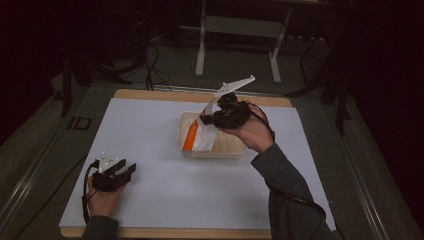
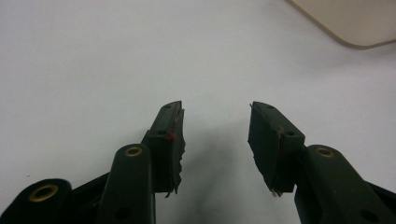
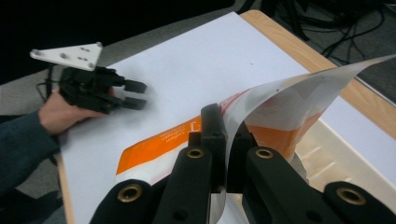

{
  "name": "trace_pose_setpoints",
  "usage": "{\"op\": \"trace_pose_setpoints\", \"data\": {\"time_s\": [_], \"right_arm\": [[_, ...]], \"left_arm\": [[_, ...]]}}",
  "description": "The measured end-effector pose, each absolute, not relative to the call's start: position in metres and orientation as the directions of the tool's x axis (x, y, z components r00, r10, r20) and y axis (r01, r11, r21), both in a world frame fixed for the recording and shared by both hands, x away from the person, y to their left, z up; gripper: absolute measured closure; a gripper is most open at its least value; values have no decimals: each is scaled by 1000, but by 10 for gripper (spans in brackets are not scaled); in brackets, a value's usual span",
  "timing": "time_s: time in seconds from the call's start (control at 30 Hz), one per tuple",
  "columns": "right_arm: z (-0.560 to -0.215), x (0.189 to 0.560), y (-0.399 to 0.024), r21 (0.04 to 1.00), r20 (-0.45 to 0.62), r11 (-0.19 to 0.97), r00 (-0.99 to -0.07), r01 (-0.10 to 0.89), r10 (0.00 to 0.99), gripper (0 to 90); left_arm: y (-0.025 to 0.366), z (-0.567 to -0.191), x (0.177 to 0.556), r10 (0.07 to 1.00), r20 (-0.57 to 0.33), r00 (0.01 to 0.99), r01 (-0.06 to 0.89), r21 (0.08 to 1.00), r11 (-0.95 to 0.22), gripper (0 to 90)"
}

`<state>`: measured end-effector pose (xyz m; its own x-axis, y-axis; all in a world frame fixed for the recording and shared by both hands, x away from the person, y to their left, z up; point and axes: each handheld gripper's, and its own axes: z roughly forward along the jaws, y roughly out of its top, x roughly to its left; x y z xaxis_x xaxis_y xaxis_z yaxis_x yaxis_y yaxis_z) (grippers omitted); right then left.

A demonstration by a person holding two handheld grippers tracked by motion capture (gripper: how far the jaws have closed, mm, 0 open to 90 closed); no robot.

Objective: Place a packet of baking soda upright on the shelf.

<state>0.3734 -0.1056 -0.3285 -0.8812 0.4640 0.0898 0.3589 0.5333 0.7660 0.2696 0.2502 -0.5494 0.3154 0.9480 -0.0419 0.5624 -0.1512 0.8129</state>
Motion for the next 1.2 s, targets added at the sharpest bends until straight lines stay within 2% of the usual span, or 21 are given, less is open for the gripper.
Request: {"op": "trace_pose_setpoints", "data": {"time_s": [0.13,0.63,1.2], "right_arm": [[-329,382,-106,748,40,566,-875,346,482,900],[-333,397,-99,734,-12,581,-849,352,529,900],[-339,402,-69,737,-106,617,-855,276,508,900]], "left_arm": [[250,-549,270,948,-44,316,562,813,-150,547],[251,-549,269,948,-44,317,562,813,-150,547],[251,-549,269,947,-47,317,561,815,-148,546]]}}
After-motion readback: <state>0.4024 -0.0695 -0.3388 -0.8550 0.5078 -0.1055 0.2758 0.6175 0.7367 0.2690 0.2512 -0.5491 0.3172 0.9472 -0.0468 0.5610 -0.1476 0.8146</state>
